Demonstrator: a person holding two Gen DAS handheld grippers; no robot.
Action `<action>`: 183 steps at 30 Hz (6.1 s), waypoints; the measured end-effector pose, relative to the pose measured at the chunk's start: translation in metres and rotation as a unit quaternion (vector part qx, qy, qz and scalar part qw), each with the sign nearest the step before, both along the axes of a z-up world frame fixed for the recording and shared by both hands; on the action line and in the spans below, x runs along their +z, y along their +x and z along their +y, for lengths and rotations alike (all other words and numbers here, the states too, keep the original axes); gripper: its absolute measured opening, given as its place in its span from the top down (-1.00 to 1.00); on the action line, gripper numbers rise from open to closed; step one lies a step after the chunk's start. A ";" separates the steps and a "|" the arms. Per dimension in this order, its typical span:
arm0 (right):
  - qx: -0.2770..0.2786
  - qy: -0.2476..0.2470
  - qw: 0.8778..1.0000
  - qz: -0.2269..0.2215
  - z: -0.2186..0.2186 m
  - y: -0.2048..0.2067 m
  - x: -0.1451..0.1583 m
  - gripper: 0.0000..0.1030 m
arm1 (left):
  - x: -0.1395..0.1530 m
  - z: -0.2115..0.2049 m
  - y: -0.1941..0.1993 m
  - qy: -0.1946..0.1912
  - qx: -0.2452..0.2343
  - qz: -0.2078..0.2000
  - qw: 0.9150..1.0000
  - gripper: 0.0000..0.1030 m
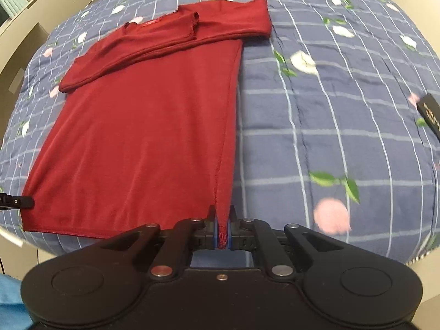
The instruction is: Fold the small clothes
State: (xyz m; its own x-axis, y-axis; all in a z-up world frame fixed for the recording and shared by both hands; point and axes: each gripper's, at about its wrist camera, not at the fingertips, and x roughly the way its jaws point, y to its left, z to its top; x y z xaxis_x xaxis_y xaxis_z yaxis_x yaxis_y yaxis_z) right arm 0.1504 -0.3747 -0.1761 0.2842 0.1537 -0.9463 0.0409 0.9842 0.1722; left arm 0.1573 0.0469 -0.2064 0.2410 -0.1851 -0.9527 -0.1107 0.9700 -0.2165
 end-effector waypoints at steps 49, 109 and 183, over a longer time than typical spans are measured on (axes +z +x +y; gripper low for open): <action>0.438 -0.206 0.867 -0.124 0.113 -0.071 -0.087 -0.07 | -0.025 -0.116 -0.070 0.195 -0.231 -0.155 0.941 -0.99; 0.456 -0.106 0.878 -0.101 0.091 -0.096 0.055 0.91 | 0.075 -0.096 -0.098 0.168 -0.320 -0.198 0.911 0.92; 0.053 -0.194 0.976 -0.084 0.038 0.314 -0.069 -0.96 | -0.038 -0.024 0.361 0.136 -0.132 -0.078 0.979 -0.86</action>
